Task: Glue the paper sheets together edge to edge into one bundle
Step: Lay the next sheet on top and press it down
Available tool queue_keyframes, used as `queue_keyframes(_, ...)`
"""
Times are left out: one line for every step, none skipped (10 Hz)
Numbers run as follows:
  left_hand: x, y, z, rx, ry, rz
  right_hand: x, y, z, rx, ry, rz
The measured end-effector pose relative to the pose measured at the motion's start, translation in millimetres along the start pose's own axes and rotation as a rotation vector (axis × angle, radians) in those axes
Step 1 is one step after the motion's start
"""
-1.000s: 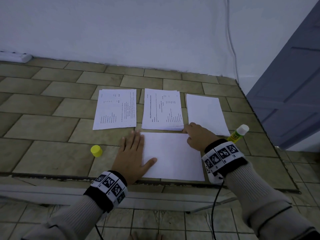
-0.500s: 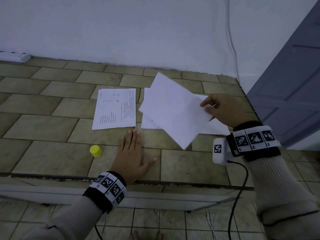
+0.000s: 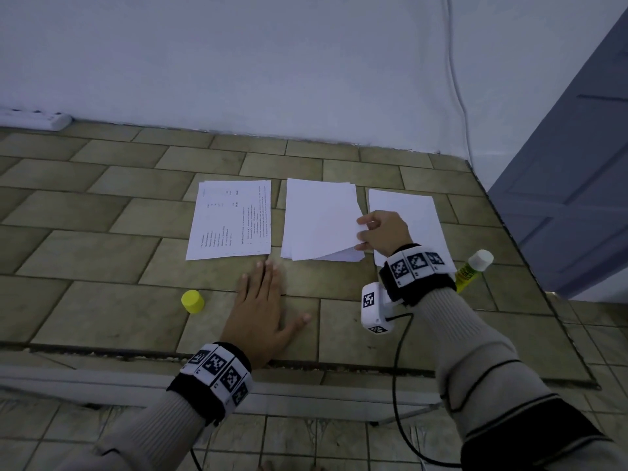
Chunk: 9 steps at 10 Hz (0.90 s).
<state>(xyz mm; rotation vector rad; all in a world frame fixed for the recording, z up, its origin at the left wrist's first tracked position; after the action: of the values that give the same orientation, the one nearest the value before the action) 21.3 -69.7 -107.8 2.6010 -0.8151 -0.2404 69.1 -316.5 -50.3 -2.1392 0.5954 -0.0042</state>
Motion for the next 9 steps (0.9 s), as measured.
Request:
queue_keyframes(0, -1, 1, -0.004, -0.003, 0.0, 3, -5, 0, -0.303, 0.059, -0.08)
queue_keyframes(0, -1, 0, -0.018, 0.007, 0.007, 8, 0, 5, -0.27, 0.018, -0.051)
queue_keyframes(0, -2, 2, 0.004, -0.01, -0.007, 10, 3, 7, -0.226, 0.002, -0.017)
queue_keyframes(-1, -1, 1, -0.015, -0.001, -0.004, 10, -1, 9, -0.27, 0.031, -0.042)
queue_keyframes(-1, -2, 2, 0.012, -0.018, -0.016, 9, -6, 10, -0.419, 0.054, -0.08)
queue_keyframes(0, -1, 1, 0.004, -0.019, -0.017, 11, -5, 15, -0.476, 0.023, -0.083)
queue_keyframes(0, -1, 1, 0.001, -0.015, -0.017, 12, -5, 19, -0.515, 0.005, -0.073)
queue_keyframes(0, -2, 2, 0.01, -0.02, -0.022, 11, -4, 23, -0.57, -0.013, -0.067)
queue_keyframes(0, -2, 2, 0.006, -0.018, -0.021, 11, -5, 27, -0.657, -0.045, -0.062)
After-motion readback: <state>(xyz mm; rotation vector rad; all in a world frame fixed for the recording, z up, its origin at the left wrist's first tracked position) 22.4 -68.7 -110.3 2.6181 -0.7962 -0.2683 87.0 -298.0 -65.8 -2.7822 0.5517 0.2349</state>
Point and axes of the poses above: each hand's wrist, its own x-axis towards the middle knuckle, its own z-axis out of the palm, y = z × x, the point moved 10 cm from there along x, towards the middle knuckle, and after that the axes turned 12 degrees about -x, right-handed, at the moved point
